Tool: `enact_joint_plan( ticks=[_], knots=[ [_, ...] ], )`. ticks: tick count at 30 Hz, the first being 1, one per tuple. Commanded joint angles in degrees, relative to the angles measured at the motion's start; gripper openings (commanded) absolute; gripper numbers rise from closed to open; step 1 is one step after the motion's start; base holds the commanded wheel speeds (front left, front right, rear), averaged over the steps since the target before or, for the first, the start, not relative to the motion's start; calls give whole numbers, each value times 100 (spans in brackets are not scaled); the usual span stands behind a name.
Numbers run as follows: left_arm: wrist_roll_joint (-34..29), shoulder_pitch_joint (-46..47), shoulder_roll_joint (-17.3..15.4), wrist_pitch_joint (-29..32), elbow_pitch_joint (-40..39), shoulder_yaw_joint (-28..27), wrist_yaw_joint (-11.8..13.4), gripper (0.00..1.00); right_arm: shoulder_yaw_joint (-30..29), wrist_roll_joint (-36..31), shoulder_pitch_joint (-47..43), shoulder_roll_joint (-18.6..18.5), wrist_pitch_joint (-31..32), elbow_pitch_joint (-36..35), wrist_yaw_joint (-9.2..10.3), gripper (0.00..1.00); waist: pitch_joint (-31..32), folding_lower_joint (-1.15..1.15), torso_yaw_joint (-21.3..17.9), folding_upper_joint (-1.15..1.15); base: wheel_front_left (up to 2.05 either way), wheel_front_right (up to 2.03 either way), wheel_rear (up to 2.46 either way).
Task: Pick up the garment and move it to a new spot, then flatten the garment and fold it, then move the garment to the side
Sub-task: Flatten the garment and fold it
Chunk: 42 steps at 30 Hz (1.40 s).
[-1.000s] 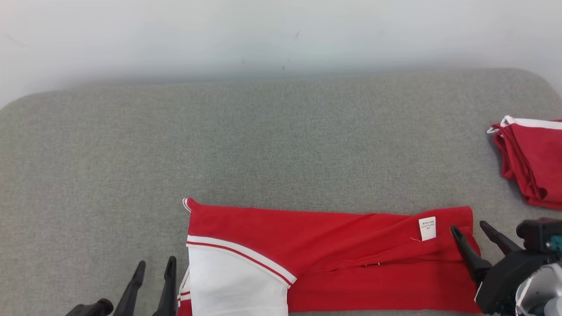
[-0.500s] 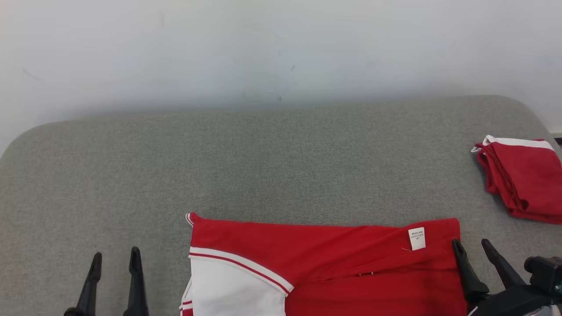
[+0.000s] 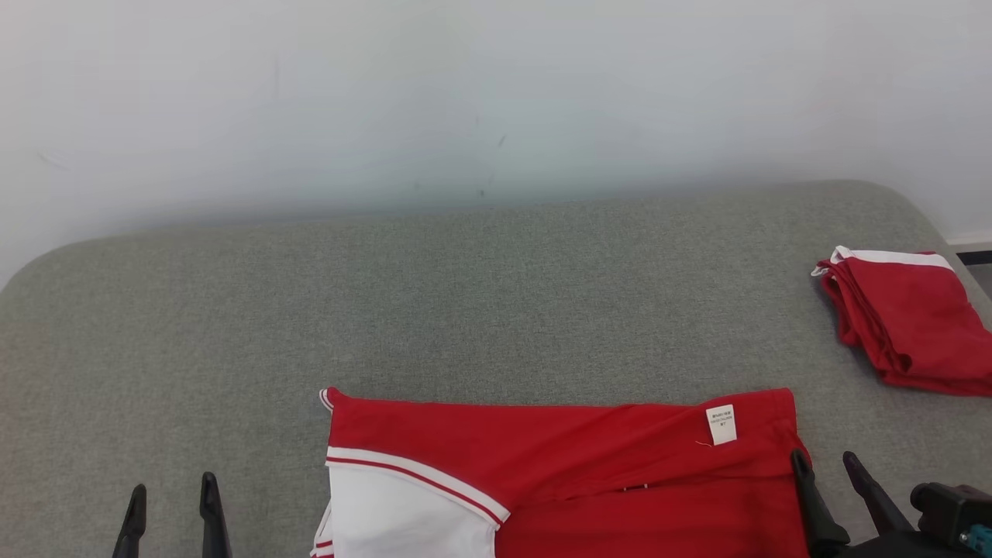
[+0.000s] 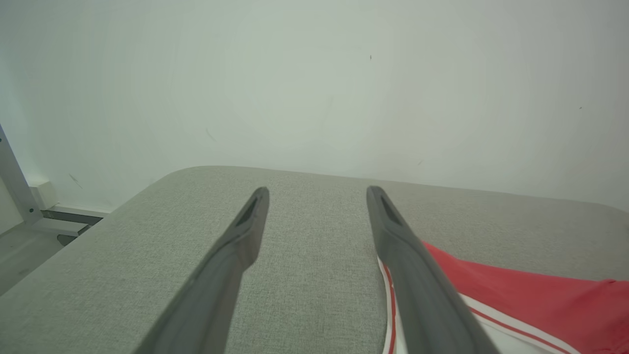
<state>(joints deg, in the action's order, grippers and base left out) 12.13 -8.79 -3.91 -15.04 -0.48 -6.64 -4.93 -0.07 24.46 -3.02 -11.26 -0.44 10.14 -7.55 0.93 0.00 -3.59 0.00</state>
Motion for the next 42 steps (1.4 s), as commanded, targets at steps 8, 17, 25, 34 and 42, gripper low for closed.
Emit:
enact_joint_plan(
  ticks=[8,17,25,34,42],
  knots=[
    [-120,-62,84,-13,33,-25,-89,100,-273,-210,119,5,294,174,17,100,-37,0,29,0,0,0,0],
    [-148,4,103,-13,106,61,-132,100,-558,-382,509,22,1064,513,16,100,-251,0,106,0,0,0,0],
    [-235,190,105,-13,89,125,-155,100,-835,-541,940,-25,1662,987,17,100,-612,0,294,0,0,0,0],
    [-249,299,106,-14,120,169,-208,100,-899,-593,1184,-85,1995,1536,16,100,-835,0,515,0,0,0,0],
    [-240,303,107,-14,140,196,-201,100,-865,-612,1254,-13,2133,1726,16,0,-820,0,596,0,0,0,0]
  ],
)
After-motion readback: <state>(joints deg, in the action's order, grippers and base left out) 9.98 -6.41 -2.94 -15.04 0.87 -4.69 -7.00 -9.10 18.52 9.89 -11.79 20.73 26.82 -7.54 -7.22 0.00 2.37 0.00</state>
